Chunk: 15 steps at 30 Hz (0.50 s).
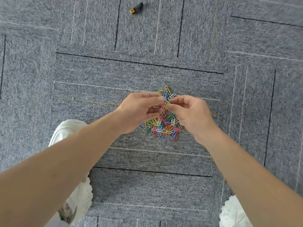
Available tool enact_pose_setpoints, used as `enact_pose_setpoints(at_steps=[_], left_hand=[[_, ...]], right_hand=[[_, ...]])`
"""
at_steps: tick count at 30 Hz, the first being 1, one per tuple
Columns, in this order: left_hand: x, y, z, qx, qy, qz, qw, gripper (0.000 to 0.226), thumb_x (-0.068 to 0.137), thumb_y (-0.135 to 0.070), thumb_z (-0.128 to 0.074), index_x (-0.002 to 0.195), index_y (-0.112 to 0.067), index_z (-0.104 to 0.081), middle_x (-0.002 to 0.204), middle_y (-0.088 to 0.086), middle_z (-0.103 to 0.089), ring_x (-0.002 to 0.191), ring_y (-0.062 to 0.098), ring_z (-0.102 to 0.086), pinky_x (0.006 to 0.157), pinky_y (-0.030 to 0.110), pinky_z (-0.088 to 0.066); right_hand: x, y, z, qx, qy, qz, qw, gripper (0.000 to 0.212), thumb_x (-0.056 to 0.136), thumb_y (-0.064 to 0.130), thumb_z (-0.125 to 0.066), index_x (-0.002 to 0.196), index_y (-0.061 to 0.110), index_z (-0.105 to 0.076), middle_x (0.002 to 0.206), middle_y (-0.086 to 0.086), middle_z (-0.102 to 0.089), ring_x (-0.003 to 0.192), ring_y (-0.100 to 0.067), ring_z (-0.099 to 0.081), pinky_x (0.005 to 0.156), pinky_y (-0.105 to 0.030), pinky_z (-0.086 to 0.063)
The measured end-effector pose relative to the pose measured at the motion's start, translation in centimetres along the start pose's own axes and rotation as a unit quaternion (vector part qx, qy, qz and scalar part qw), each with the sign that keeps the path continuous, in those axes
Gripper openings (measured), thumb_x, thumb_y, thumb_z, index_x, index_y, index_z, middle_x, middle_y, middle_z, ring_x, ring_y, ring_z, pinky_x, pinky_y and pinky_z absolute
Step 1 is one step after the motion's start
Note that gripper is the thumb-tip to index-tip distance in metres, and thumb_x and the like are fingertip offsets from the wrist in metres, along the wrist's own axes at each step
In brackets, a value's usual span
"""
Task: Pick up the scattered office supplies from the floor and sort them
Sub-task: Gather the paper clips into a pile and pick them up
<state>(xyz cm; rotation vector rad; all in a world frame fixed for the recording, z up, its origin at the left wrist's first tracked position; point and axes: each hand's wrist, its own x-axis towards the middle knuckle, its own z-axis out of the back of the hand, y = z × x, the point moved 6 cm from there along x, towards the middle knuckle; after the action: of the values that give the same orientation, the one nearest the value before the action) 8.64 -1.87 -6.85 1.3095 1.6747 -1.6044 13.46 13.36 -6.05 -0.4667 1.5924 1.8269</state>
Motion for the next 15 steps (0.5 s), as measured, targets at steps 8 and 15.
enact_pose_setpoints(at_steps=[8,15], left_hand=[[0.5,-3.2,3.3,0.059,-0.083,-0.101,0.99,0.003,0.087,-0.009,-0.072,0.09,-0.01,-0.073,0.091,0.012,-0.076,0.084,0.024,-0.072,0.081,0.035,-0.061],[1.2,-7.8,10.6,0.047,-0.222,-0.139,0.964,0.004,0.086,-0.015,-0.075,0.085,-0.018,-0.073,0.083,0.003,-0.076,0.082,0.021,-0.073,0.081,0.037,-0.061]], right_hand=[[2.6,3.3,-1.5,-0.125,-0.023,0.058,0.99,0.009,0.086,0.027,-0.076,0.081,0.022,-0.069,0.072,0.007,-0.071,0.059,0.0,-0.058,0.056,-0.015,-0.043],[10.7,14.2,-5.5,-0.434,-0.06,0.249,0.864,0.035,0.101,0.02,-0.052,0.135,0.013,-0.056,0.136,-0.006,-0.054,0.116,-0.02,-0.056,0.089,-0.024,-0.044]])
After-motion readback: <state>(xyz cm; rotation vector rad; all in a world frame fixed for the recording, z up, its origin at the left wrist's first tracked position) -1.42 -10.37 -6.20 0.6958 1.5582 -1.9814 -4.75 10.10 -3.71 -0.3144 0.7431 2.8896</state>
